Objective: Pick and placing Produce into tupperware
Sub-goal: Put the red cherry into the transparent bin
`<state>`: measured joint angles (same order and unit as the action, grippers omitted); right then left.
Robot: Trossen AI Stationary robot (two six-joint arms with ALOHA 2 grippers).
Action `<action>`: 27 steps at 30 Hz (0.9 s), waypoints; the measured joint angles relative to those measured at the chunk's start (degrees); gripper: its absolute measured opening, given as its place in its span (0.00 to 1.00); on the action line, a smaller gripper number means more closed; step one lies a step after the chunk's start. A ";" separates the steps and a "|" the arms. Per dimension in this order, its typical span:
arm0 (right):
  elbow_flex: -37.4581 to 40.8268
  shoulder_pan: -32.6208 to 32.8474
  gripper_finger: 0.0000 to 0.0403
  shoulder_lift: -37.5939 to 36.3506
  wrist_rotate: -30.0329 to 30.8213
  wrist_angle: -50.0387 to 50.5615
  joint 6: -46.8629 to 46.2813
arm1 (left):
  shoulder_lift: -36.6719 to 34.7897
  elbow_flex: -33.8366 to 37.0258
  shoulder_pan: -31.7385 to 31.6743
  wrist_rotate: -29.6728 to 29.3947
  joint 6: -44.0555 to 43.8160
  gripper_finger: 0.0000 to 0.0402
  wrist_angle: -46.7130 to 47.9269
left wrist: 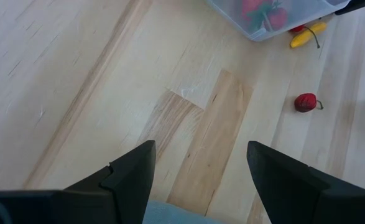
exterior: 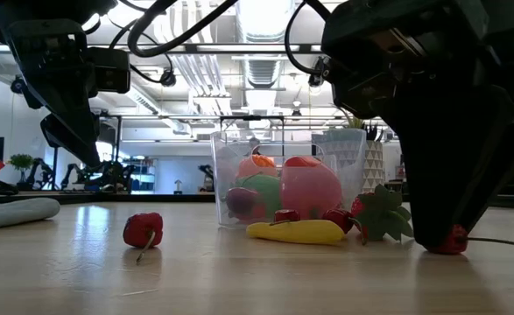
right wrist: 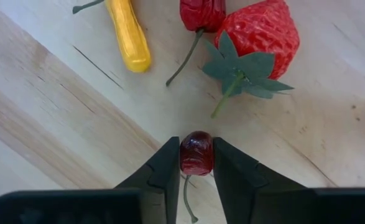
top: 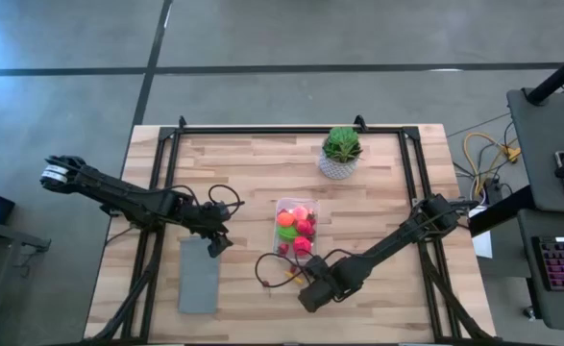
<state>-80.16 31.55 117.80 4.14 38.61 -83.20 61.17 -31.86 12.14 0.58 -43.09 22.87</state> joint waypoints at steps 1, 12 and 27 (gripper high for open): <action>0.00 0.00 0.21 -0.03 0.00 -0.04 -0.32 | 0.00 0.00 0.00 0.00 0.00 0.60 0.00; -5.92 0.05 0.18 -3.01 6.55 0.33 3.42 | 0.00 0.02 0.00 -0.09 0.33 0.60 0.05; -7.73 -9.35 0.19 -13.58 14.04 12.52 9.13 | -0.01 0.02 0.00 -2.94 0.42 0.60 -0.33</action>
<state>-87.90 22.20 104.22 18.18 51.13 -74.06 61.15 -31.83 12.14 -2.36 -42.68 22.54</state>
